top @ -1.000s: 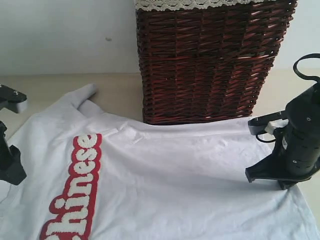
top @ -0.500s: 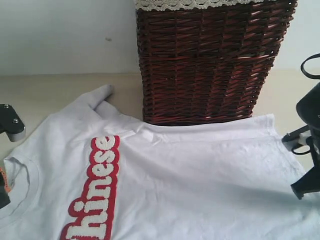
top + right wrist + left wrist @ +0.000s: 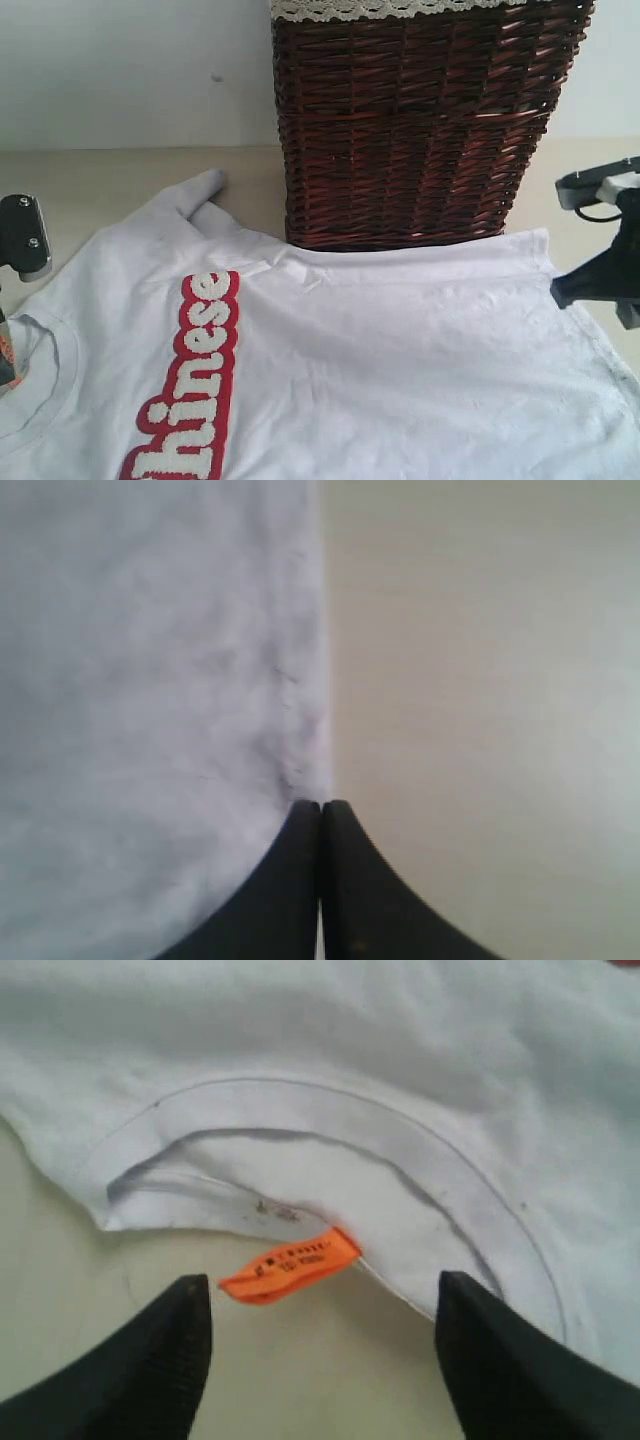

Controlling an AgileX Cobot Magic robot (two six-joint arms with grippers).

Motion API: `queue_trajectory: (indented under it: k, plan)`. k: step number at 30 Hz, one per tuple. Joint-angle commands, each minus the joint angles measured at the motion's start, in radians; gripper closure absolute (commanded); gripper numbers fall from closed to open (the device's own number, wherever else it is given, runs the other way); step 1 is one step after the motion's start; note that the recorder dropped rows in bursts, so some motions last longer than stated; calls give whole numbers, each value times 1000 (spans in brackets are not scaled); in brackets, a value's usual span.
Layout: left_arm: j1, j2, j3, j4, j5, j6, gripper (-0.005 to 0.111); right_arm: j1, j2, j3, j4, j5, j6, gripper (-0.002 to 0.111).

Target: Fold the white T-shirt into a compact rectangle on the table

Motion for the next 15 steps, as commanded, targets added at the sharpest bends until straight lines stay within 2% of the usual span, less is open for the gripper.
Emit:
queue_trajectory:
  k: [1, 6, 8, 11, 15]
  plan:
    - [0, -7, 9, 18, -43, 34, 44, 1, -44, -5, 241, -74, -220, 108]
    - [0, 14, 31, 94, -74, 245, 43, 1, -44, -5, 331, -65, -290, 108]
    - [0, 24, 31, 65, -85, 254, 45, 1, -44, -5, 331, -64, -290, 108]
    - [0, 24, 34, -31, -26, 278, 46, 1, -44, -5, 331, -66, -290, 108]
    - [12, 46, 34, -45, -37, 288, 46, 1, -44, -9, 331, -68, -290, 108]
